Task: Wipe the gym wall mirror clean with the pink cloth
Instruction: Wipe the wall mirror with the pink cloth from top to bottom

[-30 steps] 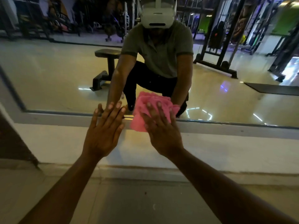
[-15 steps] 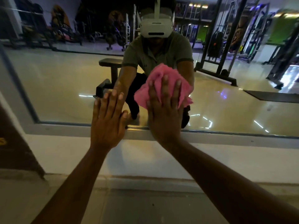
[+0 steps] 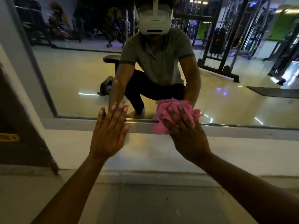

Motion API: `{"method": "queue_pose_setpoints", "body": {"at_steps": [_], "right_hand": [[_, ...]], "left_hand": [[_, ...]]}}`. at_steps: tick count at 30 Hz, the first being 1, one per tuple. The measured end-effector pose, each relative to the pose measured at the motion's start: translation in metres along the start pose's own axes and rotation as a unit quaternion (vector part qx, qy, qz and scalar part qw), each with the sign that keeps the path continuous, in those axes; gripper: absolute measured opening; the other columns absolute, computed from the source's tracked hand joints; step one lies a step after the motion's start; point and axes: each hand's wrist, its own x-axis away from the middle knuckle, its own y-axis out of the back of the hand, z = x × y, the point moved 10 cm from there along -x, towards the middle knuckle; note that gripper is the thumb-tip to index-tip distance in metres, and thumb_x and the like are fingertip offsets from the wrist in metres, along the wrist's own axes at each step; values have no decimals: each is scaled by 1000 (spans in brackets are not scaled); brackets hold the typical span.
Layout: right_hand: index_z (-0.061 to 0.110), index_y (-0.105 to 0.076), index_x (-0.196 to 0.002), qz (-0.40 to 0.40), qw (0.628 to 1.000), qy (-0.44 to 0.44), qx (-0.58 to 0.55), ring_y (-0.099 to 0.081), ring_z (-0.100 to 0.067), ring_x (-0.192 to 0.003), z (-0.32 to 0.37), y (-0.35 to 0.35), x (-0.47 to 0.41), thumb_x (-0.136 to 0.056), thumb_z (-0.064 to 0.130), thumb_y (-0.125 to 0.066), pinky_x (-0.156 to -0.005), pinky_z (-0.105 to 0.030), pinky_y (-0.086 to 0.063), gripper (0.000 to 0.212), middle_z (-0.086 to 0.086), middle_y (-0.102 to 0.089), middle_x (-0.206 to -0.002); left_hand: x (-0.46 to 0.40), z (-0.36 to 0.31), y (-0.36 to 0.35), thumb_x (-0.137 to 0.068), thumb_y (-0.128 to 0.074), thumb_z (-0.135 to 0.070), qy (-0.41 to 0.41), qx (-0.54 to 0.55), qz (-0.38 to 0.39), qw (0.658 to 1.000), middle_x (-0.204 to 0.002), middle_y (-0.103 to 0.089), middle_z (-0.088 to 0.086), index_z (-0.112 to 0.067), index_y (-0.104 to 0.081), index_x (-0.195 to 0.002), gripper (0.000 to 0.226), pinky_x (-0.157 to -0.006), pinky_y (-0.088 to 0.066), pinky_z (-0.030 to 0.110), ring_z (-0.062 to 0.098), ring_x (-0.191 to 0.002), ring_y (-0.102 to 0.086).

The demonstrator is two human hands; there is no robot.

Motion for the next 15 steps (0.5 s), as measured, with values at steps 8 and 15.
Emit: {"method": "queue_pose_setpoints", "body": {"at_steps": [8, 15], "right_hand": [[31, -21, -174, 54, 998, 30, -13, 6, -34, -171, 56, -36, -11, -110, 23, -63, -134, -70, -10, 77, -4, -6, -184], [36, -5, -175, 59, 998, 23, -19, 12, -37, -169, 119, -65, -63, -110, 27, -46, -132, -73, -2, 77, -2, 5, -185]], "left_hand": [[14, 18, -10, -112, -49, -32, -24, -9, -6, 1000, -180, -18, 12, -8, -27, -171, 67, -133, -17, 61, 35, -166, -20], [34, 44, -6, -113, -43, -33, -13, 4, -16, 1000, -180, -16, 13, -8, -22, -172, 67, -134, -14, 59, 34, -167, -14]]}}
